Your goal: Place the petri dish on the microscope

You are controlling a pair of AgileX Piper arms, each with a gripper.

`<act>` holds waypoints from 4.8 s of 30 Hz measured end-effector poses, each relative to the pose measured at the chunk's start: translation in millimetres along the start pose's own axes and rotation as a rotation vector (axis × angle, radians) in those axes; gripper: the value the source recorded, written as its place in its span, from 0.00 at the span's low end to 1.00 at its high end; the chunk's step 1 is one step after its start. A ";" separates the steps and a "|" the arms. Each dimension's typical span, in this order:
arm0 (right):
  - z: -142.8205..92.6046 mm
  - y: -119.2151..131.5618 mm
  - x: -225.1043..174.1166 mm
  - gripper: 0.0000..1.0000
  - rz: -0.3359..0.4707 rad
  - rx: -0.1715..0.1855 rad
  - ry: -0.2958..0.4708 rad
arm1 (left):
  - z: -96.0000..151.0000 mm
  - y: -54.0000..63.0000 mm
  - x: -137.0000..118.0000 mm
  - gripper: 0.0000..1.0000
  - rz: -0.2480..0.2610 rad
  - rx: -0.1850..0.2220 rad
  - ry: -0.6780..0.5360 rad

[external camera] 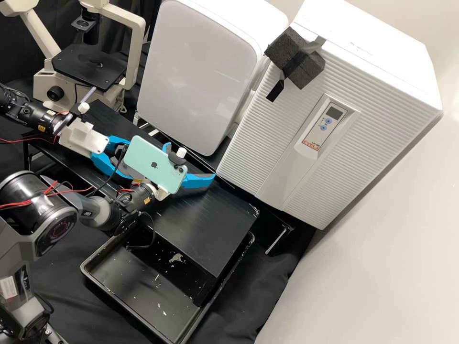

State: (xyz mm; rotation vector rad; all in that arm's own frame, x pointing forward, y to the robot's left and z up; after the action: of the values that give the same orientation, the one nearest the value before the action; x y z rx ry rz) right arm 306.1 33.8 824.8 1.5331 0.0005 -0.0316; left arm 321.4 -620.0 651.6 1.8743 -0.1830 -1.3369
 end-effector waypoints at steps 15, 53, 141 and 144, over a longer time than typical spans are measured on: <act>0.0 0.0 0.0 1.00 0.000 0.000 0.000 | -31.6 13.9 -86.8 0.00 0.135 -0.131 0.244; 0.0 0.0 0.0 1.00 0.000 0.000 0.000 | -19.7 13.4 -69.8 0.00 0.150 -0.092 0.194; 0.0 0.0 0.0 1.00 0.000 0.000 0.000 | -26.0 -7.5 -51.6 1.00 0.074 -0.022 0.226; 0.0 0.0 0.0 1.00 0.000 0.000 0.000 | -26.5 -7.6 -51.1 1.00 0.073 -0.032 0.223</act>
State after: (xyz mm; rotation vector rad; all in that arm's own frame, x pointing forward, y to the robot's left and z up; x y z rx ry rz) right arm 306.1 33.8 824.8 1.5331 0.0005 -0.0316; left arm 319.4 -573.7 686.6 1.9544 -0.1134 -1.0666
